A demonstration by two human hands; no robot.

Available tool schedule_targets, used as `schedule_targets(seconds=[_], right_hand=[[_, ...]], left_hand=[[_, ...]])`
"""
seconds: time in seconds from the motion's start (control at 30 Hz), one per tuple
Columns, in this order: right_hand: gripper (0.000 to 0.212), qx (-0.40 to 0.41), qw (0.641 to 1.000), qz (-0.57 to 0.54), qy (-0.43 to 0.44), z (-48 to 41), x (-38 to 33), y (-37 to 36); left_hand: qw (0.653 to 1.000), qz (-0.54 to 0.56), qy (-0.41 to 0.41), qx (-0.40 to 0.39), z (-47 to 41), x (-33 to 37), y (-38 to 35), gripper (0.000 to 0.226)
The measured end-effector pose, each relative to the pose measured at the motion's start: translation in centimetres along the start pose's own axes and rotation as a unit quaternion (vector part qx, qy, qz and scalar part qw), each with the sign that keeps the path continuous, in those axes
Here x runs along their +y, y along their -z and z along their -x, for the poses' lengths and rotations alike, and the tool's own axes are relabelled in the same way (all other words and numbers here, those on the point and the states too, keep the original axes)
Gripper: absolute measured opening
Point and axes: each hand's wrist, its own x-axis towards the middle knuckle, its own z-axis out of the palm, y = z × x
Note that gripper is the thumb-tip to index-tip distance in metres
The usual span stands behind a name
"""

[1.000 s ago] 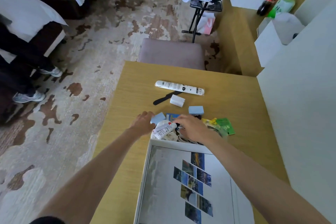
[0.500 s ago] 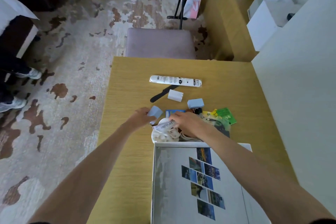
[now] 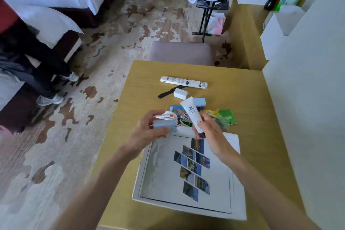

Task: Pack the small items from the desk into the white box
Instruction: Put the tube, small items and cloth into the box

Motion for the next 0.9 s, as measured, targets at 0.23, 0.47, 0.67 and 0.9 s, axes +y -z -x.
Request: schedule_targets(seconds=[0.23, 0.47, 0.67, 0.9], right_hand=[[0.022, -0.084, 0.984, 0.046, -0.148, 4.2, 4.7, -0.4], [0.027, -0.157, 0.975, 0.035, -0.157, 6.7, 6.2, -1.3], [0.015, -0.167, 0.968, 0.0, -0.185, 7.0, 6.1, -3.4], [0.026, -0.128, 0.974, 0.113, -0.146, 6.6, 6.2, -5.5]], left_hand=[[0.985, -0.154, -0.021, 0.07, 5.5, -5.0, -3.7, 0.03], [0.909, -0.406, -0.093, -0.032, 8.1, -6.8, -4.5, 0.029], [0.874, -0.476, -0.053, -0.074, 8.1, -7.2, -3.9, 0.032], [0.862, -0.467, -0.196, -0.002, 7.4, -6.9, 0.4, 0.024]])
